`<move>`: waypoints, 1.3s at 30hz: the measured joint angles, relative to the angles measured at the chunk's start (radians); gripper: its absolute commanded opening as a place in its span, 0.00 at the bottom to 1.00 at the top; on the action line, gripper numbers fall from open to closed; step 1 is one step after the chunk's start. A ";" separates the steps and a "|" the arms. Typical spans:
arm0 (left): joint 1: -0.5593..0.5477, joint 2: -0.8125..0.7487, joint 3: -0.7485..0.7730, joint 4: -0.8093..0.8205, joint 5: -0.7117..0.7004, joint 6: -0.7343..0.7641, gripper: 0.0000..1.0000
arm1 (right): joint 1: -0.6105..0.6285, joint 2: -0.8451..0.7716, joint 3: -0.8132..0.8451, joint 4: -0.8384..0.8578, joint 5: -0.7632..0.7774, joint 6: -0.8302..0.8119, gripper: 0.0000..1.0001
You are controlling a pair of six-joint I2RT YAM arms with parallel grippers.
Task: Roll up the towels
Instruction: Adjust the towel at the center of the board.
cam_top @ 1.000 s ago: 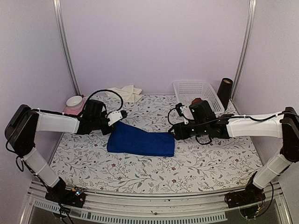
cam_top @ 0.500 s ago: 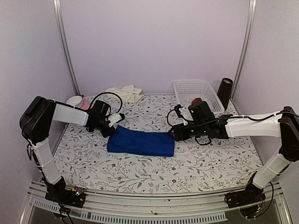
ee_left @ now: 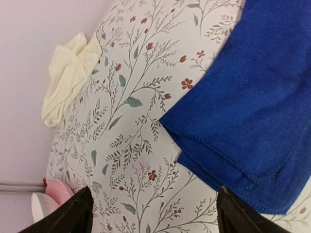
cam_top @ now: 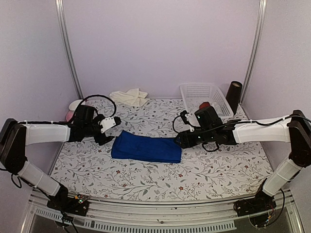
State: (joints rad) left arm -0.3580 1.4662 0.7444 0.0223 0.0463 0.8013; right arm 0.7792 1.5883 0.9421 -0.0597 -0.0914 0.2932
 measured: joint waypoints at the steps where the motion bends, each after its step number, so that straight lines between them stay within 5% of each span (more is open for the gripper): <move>1: 0.000 -0.038 -0.035 0.020 0.032 0.061 0.92 | 0.000 0.000 0.000 0.000 -0.002 -0.001 0.65; 18: 0.000 -0.042 -0.188 0.107 0.233 0.714 0.64 | 0.002 0.005 0.000 0.000 -0.027 -0.003 0.65; 39: -0.025 0.082 -0.217 0.232 0.152 0.883 0.51 | 0.002 0.011 0.000 0.009 -0.047 -0.002 0.65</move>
State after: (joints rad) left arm -0.3832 1.5478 0.5278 0.2543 0.1986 1.6840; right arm 0.7807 1.5993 0.9424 -0.0509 -0.1379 0.2909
